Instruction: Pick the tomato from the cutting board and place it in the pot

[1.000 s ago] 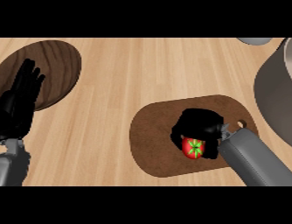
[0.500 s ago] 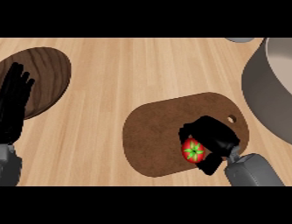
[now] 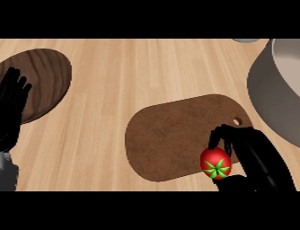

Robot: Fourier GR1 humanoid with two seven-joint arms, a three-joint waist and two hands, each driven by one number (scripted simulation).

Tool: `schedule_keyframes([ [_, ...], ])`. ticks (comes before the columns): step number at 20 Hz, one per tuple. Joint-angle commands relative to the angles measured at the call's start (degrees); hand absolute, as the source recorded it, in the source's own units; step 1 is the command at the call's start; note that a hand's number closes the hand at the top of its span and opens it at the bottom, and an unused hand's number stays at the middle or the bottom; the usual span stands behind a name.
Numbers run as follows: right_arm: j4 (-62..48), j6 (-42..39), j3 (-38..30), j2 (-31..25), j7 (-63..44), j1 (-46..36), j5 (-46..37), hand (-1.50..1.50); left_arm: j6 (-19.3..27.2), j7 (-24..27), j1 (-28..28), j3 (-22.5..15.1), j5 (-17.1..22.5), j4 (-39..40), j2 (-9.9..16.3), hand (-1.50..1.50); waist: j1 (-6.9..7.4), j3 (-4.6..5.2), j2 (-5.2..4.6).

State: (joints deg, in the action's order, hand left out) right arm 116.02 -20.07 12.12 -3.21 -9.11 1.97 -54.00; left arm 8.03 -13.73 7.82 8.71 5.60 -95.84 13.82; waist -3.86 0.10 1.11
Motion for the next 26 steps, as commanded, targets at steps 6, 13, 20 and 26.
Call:
schedule_keyframes([
  [6, 27.2, 2.3, -12.6, 2.3, -10.5, 4.3, 4.0, 1.50, -1.1, 0.7, 0.7, -1.4, 0.4, -1.0, -1.0, 0.00, 2.50, -0.11, -0.78],
  [13, 21.1, -3.2, -28.6, -1.3, -15.1, -8.2, 12.3, 1.50, 0.7, -2.0, 5.7, -1.7, -1.2, 1.2, -1.3, 0.00, 3.42, -0.12, -1.00],
  [20, 7.4, -4.4, -48.1, -10.4, -9.6, -13.7, 27.7, 1.50, 1.6, -0.8, 2.7, -4.1, -3.6, -0.3, -3.3, 0.00, 3.52, -0.14, -0.99],
  [26, -7.8, 1.3, -48.6, -11.7, -5.2, -19.3, 29.8, 1.50, -1.4, -2.1, 4.2, -1.4, -0.7, 0.3, -1.0, 0.00, 4.10, -0.13, -1.11],
])
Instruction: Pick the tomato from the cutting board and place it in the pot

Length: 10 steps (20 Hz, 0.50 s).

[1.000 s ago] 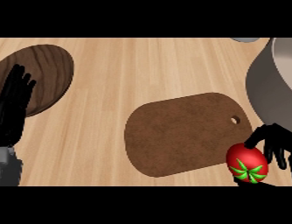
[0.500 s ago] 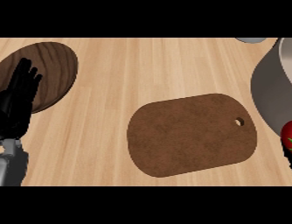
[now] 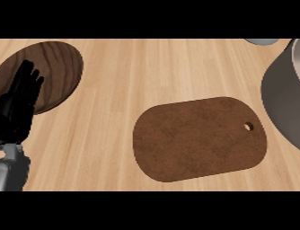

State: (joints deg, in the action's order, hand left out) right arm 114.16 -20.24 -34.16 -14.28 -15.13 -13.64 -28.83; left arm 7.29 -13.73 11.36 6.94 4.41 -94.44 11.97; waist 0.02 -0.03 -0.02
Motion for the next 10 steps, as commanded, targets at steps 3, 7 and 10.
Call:
schedule_keyframes([
  [3, -12.2, 9.2, -0.8, -8.2, 12.5, 0.5, -12.2, 1.50, 0.8, 0.1, 0.0, -2.4, -1.5, -0.2, -2.0, 0.00, 1.12, -0.07, -0.65],
  [7, -21.8, 15.0, -0.4, -13.6, 14.8, -1.3, -19.6, 1.50, -2.2, 1.2, -0.1, 0.4, 0.9, 0.5, 0.8, 0.00, 1.26, 0.00, -0.43],
  [10, -36.1, 25.1, 2.1, -11.7, 20.8, -4.6, -23.0, 1.50, -0.7, 1.2, 1.5, -0.9, -0.3, 2.3, -1.3, 0.00, 1.03, -0.03, -0.42],
])
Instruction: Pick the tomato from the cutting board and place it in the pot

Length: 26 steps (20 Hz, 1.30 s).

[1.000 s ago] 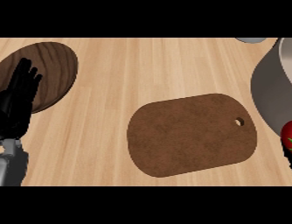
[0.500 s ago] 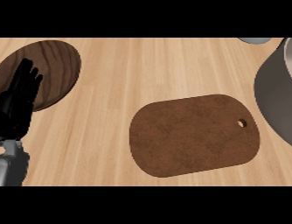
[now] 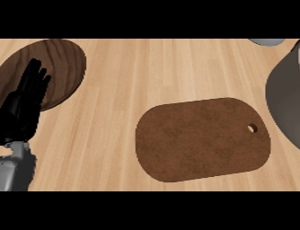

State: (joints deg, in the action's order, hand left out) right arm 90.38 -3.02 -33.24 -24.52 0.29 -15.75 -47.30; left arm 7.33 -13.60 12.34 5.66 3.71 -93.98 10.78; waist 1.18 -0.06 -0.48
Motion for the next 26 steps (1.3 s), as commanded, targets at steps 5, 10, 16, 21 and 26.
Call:
schedule_keyframes([
  [5, -28.1, 12.2, 1.5, -4.8, 10.4, -8.0, -5.0, 1.50, 1.1, 1.2, 0.0, -1.3, -1.6, 0.2, -1.8, 0.00, 0.04, -0.03, 0.06],
  [10, -34.1, 5.0, -3.3, -5.0, 8.4, -9.1, 2.0, -1.50, -0.2, 1.5, -0.7, -0.3, -0.8, 0.6, -0.6, 0.00, 0.45, -0.16, -0.29],
  [16, -37.0, -2.6, -3.6, -2.6, 11.7, -11.4, 8.2, -1.50, -1.0, -0.2, 2.1, 2.0, 0.9, 0.9, 1.4, 0.00, 0.64, -0.21, -0.30],
  [21, -36.7, -5.3, -10.4, -0.5, 16.1, -13.7, 18.6, -1.50, -0.6, 0.9, 0.6, 1.3, -0.1, 1.5, 0.8, 0.00, -0.15, -0.27, 0.06],
  [26, -39.9, -10.7, -17.5, -5.6, 17.3, -13.4, 25.8, -1.50, -0.3, -0.2, -0.5, 1.3, -0.2, -0.8, 1.0, 0.00, -0.42, -0.26, 0.23],
])
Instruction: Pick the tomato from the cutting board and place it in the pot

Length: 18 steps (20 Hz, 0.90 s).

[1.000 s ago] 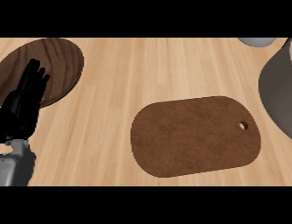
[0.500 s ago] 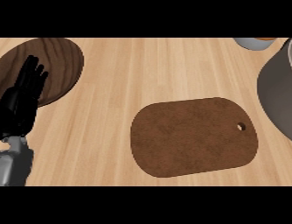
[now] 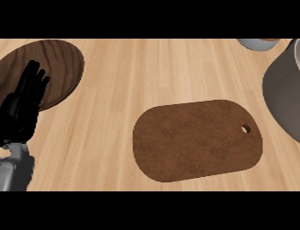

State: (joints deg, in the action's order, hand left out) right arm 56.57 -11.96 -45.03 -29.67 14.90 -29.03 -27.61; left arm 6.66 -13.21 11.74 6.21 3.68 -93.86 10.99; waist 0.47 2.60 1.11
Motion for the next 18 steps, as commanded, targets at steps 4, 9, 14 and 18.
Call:
schedule_keyframes([
  [4, -9.2, -5.7, -9.0, -4.5, 4.1, 1.1, 10.0, -1.50, -0.1, 0.7, -2.0, 0.0, -0.1, -1.4, -0.2, 0.00, 0.07, -2.81, -1.37],
  [9, -15.8, -13.0, -11.6, -12.8, 5.6, 2.4, 13.2, -1.50, 1.1, -0.5, -0.9, -0.4, -0.8, -1.1, -0.8, 0.00, -0.17, -2.81, -1.50],
  [14, -25.2, -18.3, -13.4, -19.7, 12.7, 6.2, 14.4, -1.50, 0.6, -1.4, 1.9, 0.8, 0.5, 0.1, -0.2, 0.00, -0.18, -2.88, -1.63],
  [18, -32.2, -20.5, -11.8, -25.1, 15.9, 5.7, 13.5, -1.50, 1.3, -1.7, 0.7, 0.2, -0.4, -1.6, -0.7, 0.00, 0.49, -2.84, -1.50],
])
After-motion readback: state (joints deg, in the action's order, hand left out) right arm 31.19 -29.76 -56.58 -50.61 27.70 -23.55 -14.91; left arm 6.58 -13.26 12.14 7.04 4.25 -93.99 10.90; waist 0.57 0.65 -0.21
